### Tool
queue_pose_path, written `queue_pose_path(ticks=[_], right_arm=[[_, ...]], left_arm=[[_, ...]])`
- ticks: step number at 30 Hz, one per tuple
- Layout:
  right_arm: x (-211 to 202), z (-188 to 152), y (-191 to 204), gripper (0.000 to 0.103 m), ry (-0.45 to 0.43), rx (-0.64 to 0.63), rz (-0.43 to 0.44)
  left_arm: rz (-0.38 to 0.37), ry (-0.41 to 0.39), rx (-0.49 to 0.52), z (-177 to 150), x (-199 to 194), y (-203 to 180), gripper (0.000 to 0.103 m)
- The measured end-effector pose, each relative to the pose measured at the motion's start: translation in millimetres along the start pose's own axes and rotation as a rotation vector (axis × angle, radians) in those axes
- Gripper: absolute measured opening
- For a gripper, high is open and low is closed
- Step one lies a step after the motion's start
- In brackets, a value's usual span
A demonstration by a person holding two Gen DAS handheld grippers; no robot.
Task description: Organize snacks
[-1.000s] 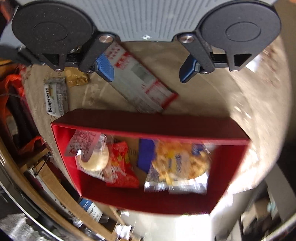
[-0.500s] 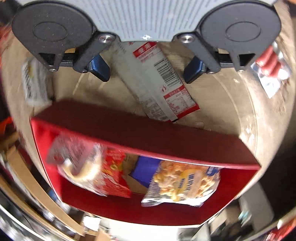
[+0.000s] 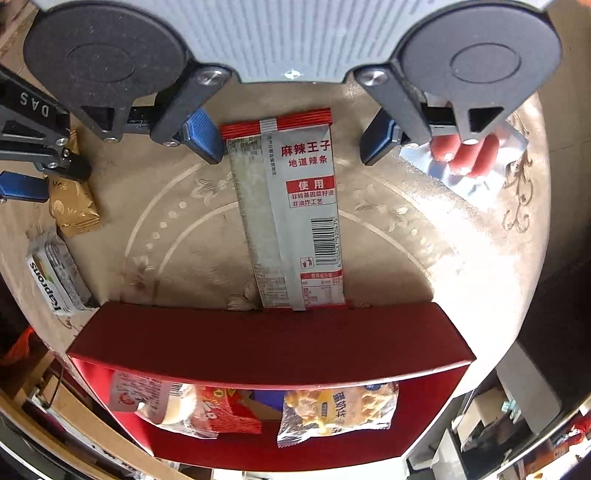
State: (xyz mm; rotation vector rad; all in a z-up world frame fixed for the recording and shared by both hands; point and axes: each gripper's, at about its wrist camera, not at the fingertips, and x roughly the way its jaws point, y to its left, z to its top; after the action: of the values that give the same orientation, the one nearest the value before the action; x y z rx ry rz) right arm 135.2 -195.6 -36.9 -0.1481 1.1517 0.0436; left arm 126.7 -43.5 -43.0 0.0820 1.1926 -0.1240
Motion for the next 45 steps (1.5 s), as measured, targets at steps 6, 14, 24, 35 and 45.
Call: queue_pose_path(ticks=[6, 14, 24, 35, 45], right_arm=[[1, 2, 9, 0.056, -0.017, -0.021, -0.025], [9, -1, -9, 0.091, -0.015, 0.032, -0.049], [6, -6, -8, 0.072, -0.030, 0.058, 0.027], [-3, -9, 6, 0.046, -0.041, 0.027, 0.074], [-14, -30, 27, 0.045, -0.038, 0.000, 0.097]], left_arm=[[0.006, -0.024, 0.025, 12, 6, -5, 0.088], [-0.003, -0.036, 0.034, 19, 17, -5, 0.102], [-0.004, -0.056, 0.055, 14, 16, -8, 0.099], [-0.049, -0.065, 0.123, 3, -3, -18, 0.064], [-0.085, -0.034, 0.160, -24, -18, -8, 0.055]])
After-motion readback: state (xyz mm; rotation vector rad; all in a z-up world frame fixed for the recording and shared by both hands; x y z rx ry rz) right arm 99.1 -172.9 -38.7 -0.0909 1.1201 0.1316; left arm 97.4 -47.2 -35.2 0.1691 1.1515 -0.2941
